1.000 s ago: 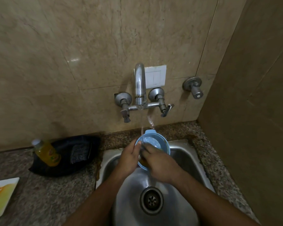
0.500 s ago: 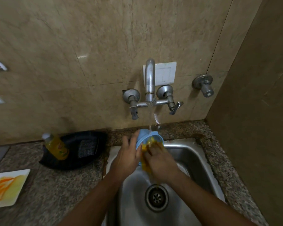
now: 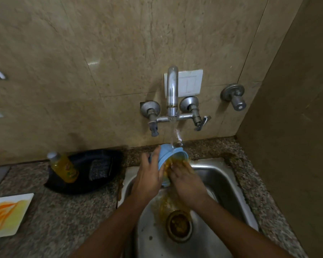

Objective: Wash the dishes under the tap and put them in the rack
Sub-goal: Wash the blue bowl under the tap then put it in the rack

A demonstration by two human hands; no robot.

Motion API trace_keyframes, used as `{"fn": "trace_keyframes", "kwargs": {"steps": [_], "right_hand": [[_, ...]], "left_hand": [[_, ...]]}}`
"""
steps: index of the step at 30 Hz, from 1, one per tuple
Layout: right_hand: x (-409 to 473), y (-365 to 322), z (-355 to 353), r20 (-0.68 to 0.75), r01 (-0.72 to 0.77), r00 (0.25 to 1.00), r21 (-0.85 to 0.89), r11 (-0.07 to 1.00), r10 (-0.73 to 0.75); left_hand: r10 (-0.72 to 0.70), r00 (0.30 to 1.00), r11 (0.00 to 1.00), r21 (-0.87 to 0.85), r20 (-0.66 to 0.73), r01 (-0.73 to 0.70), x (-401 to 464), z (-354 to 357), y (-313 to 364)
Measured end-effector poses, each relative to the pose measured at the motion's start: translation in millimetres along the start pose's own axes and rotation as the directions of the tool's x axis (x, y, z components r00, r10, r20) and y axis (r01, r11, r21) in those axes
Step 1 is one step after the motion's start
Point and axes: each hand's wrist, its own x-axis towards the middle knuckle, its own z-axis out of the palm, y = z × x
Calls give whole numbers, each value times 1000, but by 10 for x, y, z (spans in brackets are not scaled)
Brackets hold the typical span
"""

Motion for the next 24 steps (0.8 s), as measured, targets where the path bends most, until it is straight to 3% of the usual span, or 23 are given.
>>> {"fn": "trace_keyframes", "kwargs": {"steps": [3, 5, 8, 11, 13, 15, 17, 19, 21, 23, 24], "right_hand": [[8, -301, -80, 65, 42, 996, 266, 963, -61], [-19, -191, -64, 35, 110, 993, 131, 985, -115], [-69, 101, -61, -4, 74, 997, -14, 997, -74], [-151, 70, -175, -143, -66, 984, 245, 967, 104], [-143, 52, -245, -125, -272, 908, 552, 788, 401], [-102, 101, -285, 152, -460, 807, 767, 447, 570], [-44, 132, -312, 402, -486, 798, 870, 83, 449], [8, 173, -317, 477, -466, 796, 876, -128, 371], [32, 199, -373, 494, -475, 766, 866, -156, 412], [11, 242, -359, 461, -507, 742, 861, -40, 486], [-12, 252, -349, 439, -515, 745, 857, 16, 502]], "left_hand": [[27, 999, 999, 27, 34, -28, 35, 13, 63], [43, 999, 997, 64, 29, -45, 34, -34, 12], [47, 999, 993, 113, -6, -46, -3, -135, -54], [42, 999, 987, 157, -15, -39, 56, -174, -7], [31, 999, 989, 143, -35, -26, 118, -187, 44], [-22, 998, 997, 74, -66, 27, 179, -191, 75], [-77, 994, 996, -46, -80, 73, 245, -190, 98], [-38, 999, 998, -49, -27, 36, 319, -171, 121], [28, 998, 999, -35, 52, -26, 382, -159, 147], [-34, 990, 966, -251, 140, 69, 410, -175, 190], [-106, 976, 898, -403, 192, 177, 411, -181, 218]]}}
